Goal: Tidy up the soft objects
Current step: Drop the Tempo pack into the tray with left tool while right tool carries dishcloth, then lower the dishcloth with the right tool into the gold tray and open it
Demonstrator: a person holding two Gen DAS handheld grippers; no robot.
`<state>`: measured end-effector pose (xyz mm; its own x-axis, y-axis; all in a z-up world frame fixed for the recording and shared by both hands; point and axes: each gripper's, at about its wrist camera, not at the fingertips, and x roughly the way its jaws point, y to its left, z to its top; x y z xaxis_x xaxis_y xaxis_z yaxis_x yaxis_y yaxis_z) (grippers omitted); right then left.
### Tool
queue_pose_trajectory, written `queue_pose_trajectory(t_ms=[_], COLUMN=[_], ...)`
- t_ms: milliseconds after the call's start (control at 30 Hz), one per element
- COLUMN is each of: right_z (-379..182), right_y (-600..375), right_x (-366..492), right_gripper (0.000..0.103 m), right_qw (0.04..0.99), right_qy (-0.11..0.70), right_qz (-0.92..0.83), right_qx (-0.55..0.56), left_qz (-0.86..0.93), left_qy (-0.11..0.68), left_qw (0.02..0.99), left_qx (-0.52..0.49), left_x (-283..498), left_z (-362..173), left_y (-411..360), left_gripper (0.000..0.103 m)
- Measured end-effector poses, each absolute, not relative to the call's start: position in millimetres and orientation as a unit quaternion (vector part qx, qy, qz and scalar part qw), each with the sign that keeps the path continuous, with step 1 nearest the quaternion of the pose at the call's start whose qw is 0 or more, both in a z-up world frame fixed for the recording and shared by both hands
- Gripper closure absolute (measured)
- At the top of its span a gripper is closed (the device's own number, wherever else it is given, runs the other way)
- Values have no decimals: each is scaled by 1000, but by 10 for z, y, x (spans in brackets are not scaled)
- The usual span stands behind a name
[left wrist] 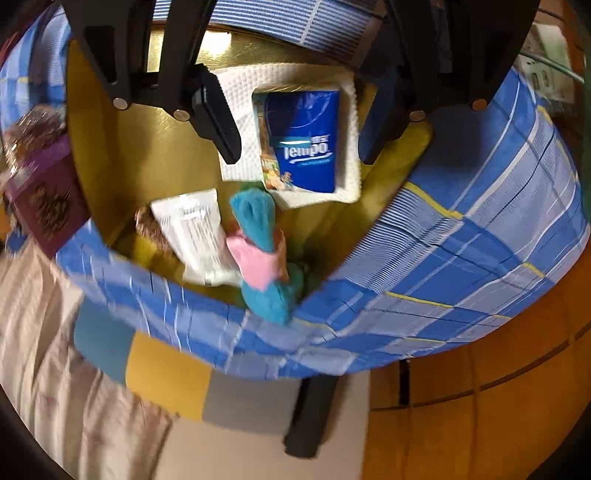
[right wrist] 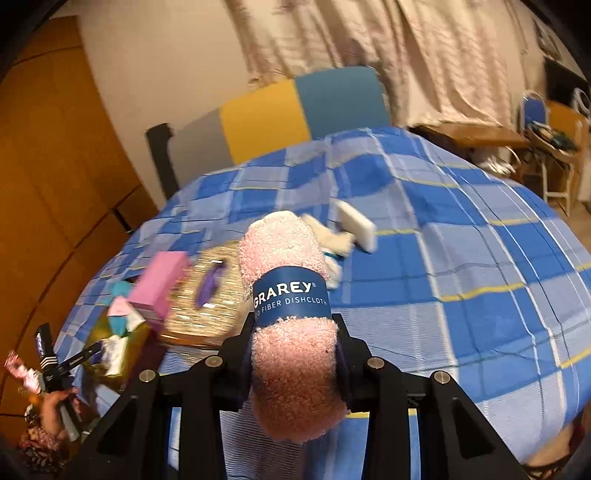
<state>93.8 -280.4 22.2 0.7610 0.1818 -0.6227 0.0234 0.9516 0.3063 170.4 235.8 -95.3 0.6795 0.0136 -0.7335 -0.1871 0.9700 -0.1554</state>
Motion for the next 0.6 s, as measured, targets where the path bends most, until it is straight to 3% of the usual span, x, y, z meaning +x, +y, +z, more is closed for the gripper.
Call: queue_pose_trajectory(t_ms=[233,600], right_z=[551,366], right_y=[-2125,-745], right_x=[1008,1364], right_gripper=[66,66], right_qw=[932,890], right_qy=[319,368], right_qz=[113,241], right_qx=[132,122], left_qz=[17,-28], left_qy=[343,350], left_qw=[917,915], left_qx=[-202,-199], left_x=[1348,1071], left_z=[-777,-660], left_y=[2437,1993], left_gripper=[36,36])
